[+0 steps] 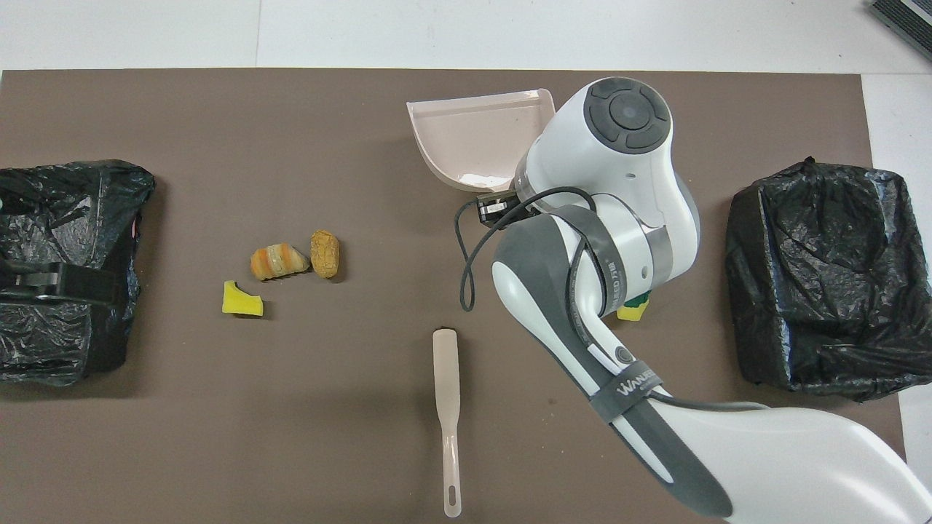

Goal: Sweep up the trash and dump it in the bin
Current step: 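Lift the dustpan with the right gripper while the left gripper reaches the brush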

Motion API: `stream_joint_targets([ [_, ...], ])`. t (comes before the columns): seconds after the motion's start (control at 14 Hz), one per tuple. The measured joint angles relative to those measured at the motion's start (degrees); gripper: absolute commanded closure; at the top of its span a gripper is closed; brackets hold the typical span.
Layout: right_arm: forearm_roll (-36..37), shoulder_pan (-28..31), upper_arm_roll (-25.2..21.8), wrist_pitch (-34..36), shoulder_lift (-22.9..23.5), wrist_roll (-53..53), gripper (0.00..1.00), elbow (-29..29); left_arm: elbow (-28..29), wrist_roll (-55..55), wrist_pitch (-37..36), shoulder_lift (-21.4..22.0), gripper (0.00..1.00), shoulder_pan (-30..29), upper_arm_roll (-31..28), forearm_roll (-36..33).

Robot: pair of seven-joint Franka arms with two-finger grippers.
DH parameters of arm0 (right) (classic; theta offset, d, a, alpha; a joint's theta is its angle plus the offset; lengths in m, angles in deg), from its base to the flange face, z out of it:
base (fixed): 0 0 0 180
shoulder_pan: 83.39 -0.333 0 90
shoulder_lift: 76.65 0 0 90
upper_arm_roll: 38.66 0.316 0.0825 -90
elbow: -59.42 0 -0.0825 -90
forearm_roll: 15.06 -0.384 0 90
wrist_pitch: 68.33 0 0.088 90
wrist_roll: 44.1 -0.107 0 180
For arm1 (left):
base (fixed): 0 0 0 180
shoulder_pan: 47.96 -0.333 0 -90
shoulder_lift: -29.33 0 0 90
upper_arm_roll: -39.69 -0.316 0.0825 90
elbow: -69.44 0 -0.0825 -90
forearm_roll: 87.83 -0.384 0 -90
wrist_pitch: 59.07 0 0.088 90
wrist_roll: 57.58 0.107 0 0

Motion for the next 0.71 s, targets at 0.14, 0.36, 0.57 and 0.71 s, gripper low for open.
stream_joint_targets([
  [0.14,0.12,0.4,-0.08,3.13,-0.62,10.2,1.0,0.42,4.6,-1.94,1.44,1.58,0.0,3.47,0.35,1.24],
  [0.36,0.42,3.46,-0.2,6.78,-1.55,32.54,1.0,1.99,14.22,-10.61,7.27,4.23,0.0,12.21,0.66,2.08],
  [0.57,3.22,7.06,-0.32,6.88,-2.5,52.59,1.0,4.73,21.12,-20.06,14.8,4.72,0.0,19.14,0.84,2.13],
  [0.71,7.31,7.84,-0.35,6.88,-3.07,60.54,1.0,6.16,24.22,-25.99,17.55,4.8,0.0,23.61,0.82,2.18],
])
